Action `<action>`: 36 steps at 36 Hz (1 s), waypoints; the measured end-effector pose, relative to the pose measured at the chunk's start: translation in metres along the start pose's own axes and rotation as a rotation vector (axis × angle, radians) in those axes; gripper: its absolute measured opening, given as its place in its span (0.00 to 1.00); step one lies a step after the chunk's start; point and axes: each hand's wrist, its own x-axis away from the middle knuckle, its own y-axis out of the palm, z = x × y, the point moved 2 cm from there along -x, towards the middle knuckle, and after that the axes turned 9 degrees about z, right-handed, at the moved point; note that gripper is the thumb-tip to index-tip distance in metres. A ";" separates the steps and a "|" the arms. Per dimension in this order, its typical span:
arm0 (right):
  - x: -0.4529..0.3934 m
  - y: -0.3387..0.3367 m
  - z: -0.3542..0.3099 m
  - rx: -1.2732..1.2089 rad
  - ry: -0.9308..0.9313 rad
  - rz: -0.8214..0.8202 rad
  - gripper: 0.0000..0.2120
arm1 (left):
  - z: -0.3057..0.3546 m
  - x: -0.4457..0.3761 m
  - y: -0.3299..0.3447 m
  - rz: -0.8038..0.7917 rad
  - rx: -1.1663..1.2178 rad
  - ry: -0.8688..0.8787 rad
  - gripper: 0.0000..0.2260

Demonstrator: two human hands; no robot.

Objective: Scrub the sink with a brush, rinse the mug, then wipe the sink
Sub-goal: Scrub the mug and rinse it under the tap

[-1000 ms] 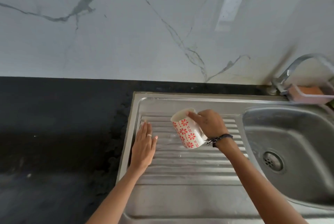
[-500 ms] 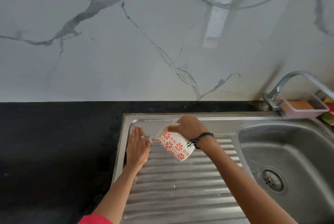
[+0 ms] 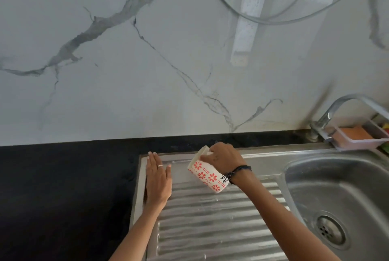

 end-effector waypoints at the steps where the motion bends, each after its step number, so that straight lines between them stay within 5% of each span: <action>1: -0.006 0.000 -0.006 0.027 -0.013 -0.012 0.17 | 0.000 -0.004 0.004 -0.010 -0.038 0.000 0.36; 3: -0.016 0.002 -0.016 0.082 -0.040 -0.029 0.14 | -0.001 -0.010 0.011 -0.019 -0.124 0.018 0.42; 15: -0.012 -0.014 0.026 -0.106 0.064 0.079 0.16 | 0.020 -0.009 0.025 -0.425 -0.179 0.680 0.38; 18: -0.005 -0.017 0.037 -0.145 0.106 0.104 0.19 | 0.012 -0.003 0.025 -0.294 -0.069 0.546 0.33; 22: -0.003 -0.019 0.040 -0.121 0.130 0.096 0.17 | -0.005 0.011 0.011 -0.036 -0.147 0.103 0.37; 27: -0.004 -0.019 0.038 -0.093 0.125 0.074 0.16 | 0.011 0.022 0.018 -0.028 -0.215 -0.056 0.38; 32: 0.003 -0.025 0.044 -0.100 0.133 0.062 0.18 | 0.039 0.030 0.044 -0.102 -0.216 0.189 0.38; 36: 0.016 -0.032 0.055 -0.104 0.128 0.096 0.16 | 0.064 0.036 0.058 -0.361 -0.188 0.653 0.30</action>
